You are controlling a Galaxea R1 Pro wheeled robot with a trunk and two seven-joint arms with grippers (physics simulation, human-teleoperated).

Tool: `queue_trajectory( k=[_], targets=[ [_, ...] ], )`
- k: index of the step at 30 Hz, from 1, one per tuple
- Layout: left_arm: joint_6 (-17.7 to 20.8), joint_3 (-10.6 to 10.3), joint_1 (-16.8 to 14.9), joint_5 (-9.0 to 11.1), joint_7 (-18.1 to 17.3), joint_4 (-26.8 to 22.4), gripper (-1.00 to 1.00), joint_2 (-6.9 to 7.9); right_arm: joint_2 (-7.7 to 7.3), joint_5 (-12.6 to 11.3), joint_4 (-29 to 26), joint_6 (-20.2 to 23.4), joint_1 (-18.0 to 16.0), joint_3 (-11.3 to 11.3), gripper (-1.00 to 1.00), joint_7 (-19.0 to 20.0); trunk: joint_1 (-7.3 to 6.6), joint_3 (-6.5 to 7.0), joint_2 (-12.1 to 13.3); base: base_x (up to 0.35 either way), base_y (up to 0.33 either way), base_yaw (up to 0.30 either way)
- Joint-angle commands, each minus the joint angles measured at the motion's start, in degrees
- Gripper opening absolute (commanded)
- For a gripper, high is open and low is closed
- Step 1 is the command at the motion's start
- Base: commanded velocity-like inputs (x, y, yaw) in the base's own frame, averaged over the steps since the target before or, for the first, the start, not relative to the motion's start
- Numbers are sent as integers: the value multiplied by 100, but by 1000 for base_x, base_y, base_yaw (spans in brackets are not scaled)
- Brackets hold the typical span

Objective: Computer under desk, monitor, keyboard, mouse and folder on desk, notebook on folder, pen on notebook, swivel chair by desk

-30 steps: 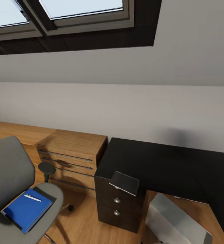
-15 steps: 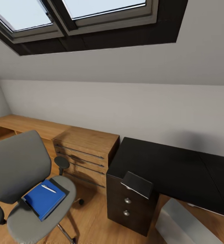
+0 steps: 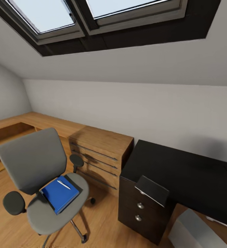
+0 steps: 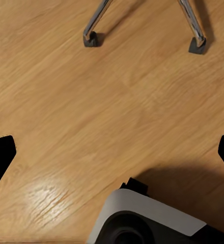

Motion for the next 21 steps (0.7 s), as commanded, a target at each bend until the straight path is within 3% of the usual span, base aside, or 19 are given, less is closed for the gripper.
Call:
queue_trajectory(
  k=[1,21],
  targets=[
    [-30,-46,-1,60,40,-8,100,9,-1,47,4,2,-3,20,100,-60,0,-9,-4,0,0,256],
    [-33,-46,-1,52,40,-1,100,9,8,48,6,10,-3,20,100,-60,0,-83,-4,0,0,256]
  ],
)
